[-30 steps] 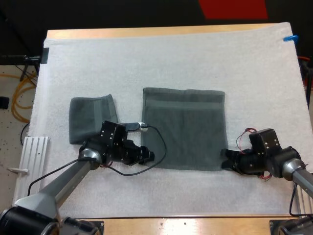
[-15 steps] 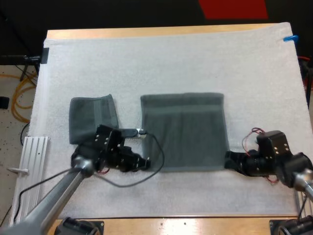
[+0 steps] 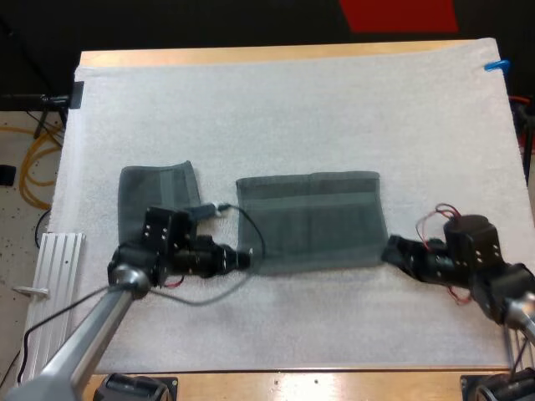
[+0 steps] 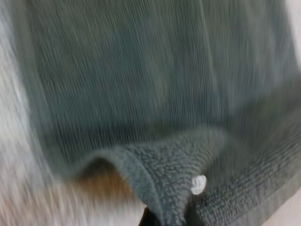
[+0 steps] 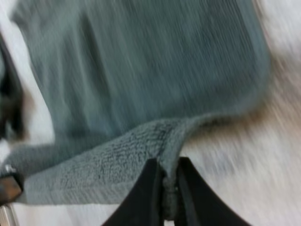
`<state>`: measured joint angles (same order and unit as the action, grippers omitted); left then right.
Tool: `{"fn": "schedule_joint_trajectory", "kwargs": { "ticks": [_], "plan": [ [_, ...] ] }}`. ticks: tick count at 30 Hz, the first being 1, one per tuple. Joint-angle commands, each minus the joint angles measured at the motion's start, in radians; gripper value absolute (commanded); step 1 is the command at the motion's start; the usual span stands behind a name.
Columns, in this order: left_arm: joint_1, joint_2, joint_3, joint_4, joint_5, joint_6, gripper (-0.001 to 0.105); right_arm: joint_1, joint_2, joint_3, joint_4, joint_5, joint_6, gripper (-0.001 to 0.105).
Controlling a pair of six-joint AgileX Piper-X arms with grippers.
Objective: Pick towel from pile fold and stack
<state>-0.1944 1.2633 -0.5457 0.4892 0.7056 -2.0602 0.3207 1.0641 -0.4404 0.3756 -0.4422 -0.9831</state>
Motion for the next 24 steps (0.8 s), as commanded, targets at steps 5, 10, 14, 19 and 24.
{"fn": "schedule_joint_trajectory", "kwargs": {
  "ticks": [5,10,14,19,24],
  "plan": [
    [0.088,0.141,-0.020,-0.234,0.135,-0.103,0.000,-0.004,0.185,-0.038,-0.204,0.047,0.041,0.000],
    [0.111,0.267,-0.117,-0.306,0.161,-0.124,0.000,-0.004,0.331,-0.135,-0.291,0.135,0.045,0.000],
    [0.111,0.350,-0.192,-0.313,0.163,-0.124,0.000,-0.004,0.397,-0.199,-0.290,0.184,0.045,0.000],
    [0.111,0.434,-0.279,-0.310,0.160,-0.124,0.000,-0.004,0.470,-0.258,-0.298,0.221,0.045,0.000],
    [0.111,0.461,-0.281,-0.308,0.125,-0.113,0.000,-0.004,0.503,-0.272,-0.298,0.220,0.045,0.000]
  ]
}}
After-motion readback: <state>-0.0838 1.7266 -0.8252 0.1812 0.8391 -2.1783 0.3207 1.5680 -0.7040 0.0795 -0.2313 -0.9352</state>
